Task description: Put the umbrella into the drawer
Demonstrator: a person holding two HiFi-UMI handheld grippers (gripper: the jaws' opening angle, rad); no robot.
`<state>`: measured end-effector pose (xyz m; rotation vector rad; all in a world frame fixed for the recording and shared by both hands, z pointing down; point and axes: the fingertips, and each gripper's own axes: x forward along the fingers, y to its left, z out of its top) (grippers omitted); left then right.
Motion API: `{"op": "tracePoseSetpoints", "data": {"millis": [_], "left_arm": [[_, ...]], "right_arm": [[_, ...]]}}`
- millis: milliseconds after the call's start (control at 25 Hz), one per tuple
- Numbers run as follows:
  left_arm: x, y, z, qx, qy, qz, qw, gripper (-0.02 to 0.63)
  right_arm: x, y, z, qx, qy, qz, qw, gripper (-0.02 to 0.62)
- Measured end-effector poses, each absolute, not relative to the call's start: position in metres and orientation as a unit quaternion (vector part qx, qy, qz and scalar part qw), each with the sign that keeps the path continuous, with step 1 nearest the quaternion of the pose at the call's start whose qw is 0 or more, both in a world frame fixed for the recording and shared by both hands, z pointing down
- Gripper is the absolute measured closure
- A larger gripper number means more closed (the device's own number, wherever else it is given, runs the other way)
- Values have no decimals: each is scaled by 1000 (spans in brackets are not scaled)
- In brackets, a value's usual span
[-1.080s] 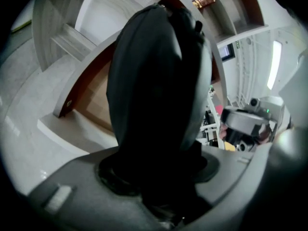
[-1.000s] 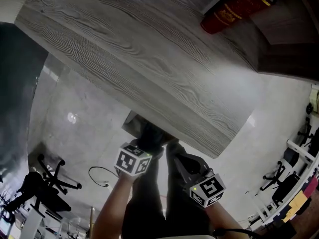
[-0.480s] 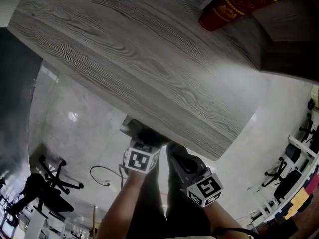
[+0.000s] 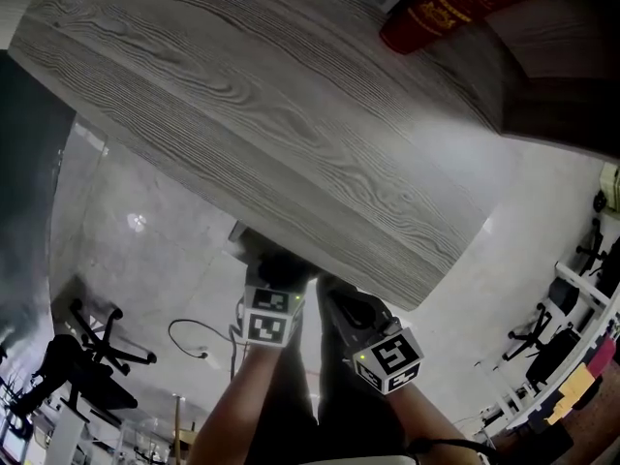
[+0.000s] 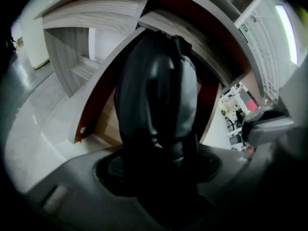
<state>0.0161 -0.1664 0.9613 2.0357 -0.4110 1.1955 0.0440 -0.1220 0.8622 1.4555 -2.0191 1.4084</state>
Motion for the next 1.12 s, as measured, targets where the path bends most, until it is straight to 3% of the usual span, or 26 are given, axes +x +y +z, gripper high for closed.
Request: {"op": "tracePoseSetpoints", "data": {"millis": [560,1120], "left_arm": [[11,-178,950,809,-209,453,312,255],[-1,-181,927,818,-238,433,296,250]], "right_arm": [[48,-106,857,493,-706,487,147,589],[56,-87,849,462,-727,483,160,589]]}}
